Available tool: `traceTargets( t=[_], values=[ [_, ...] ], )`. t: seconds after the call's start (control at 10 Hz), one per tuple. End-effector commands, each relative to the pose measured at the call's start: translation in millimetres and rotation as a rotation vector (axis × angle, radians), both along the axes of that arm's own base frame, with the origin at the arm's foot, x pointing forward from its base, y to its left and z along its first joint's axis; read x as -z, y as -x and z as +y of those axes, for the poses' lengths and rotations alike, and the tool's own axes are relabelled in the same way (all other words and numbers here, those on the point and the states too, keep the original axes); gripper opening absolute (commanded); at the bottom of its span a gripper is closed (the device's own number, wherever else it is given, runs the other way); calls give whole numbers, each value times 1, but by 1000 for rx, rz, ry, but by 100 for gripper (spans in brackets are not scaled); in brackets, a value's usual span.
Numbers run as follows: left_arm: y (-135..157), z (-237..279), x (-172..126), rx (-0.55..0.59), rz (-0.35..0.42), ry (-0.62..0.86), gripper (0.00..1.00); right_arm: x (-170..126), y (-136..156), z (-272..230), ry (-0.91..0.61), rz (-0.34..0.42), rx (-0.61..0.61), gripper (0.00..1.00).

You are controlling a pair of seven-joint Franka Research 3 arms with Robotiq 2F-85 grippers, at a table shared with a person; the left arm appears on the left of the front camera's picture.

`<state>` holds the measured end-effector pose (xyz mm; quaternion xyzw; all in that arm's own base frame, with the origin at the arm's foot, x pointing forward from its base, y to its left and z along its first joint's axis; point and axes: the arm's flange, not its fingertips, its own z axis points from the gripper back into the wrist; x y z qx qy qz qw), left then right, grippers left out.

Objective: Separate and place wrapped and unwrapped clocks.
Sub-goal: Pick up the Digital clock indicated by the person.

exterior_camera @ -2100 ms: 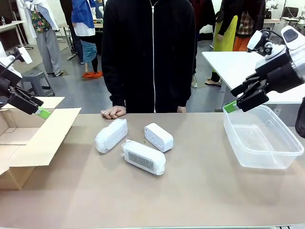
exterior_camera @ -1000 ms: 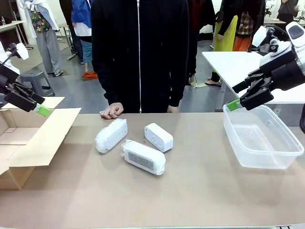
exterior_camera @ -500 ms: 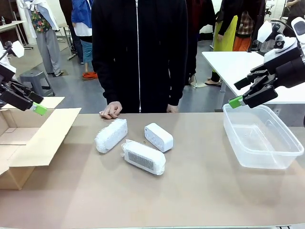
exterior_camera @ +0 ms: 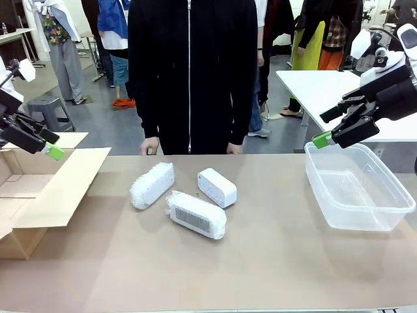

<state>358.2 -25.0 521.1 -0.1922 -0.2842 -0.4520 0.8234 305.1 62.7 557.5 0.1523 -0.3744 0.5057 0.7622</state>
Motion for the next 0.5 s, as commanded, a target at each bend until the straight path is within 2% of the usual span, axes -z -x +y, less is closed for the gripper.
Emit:
traceTargets(
  t=[0.0,0.4],
  values=[
    [0,0,-2,9,-12,22,100,0,0,0,-8,1,-4,100],
    [0,0,-2,9,-12,22,100,0,0,0,-8,1,-4,100]
  ],
)
